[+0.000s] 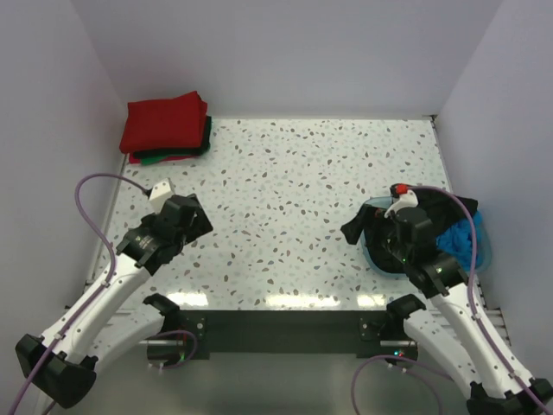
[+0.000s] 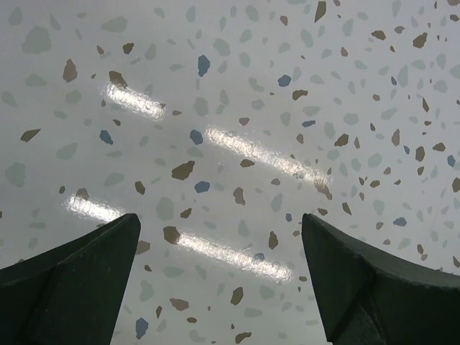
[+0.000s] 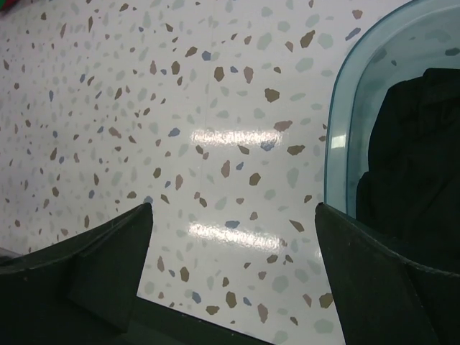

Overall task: Fold and stack the t-shirts
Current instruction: Grab the tshirt from the pile

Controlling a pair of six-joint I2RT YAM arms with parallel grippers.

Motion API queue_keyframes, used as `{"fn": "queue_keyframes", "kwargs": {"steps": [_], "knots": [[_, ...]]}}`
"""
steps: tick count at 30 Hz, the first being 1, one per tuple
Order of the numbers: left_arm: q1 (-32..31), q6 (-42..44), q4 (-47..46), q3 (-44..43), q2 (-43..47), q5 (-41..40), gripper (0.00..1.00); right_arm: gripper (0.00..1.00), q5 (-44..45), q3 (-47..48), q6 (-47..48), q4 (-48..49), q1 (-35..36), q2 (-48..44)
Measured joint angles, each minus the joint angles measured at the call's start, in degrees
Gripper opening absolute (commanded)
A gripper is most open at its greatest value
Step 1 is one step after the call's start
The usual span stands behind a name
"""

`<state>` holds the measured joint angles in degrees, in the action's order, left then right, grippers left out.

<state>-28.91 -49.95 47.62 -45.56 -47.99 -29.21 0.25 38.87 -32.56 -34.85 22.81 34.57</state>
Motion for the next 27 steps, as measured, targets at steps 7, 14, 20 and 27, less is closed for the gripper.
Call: {"fn": "queue_keyframes", "kwargs": {"steps": [7, 14, 20, 27], "knots": [[0.0, 0.0, 0.0, -0.8, -0.3, -1.0, 1.0, 0.99, 0.0, 1.2, 0.0, -0.1, 0.0, 3.3], [0.0, 0.1, -1.2, -3.4, -1.9, -1.3, 1.0, 0.99, 8.5, 10.4, 2.1, -1.9, -0.4, 11.6], [0.0, 0.2, -2.3, -3.4, -2.2, -1.0, 1.0, 0.99, 18.0, 21.6, 4.9, -3.4, -7.8, 25.7], [0.0, 0.5, -3.5, -3.3, -3.6, -0.6, 1.0, 0.96, 21.1, 19.7, 6.4, -4.1, -18.4, 33.7]]}}
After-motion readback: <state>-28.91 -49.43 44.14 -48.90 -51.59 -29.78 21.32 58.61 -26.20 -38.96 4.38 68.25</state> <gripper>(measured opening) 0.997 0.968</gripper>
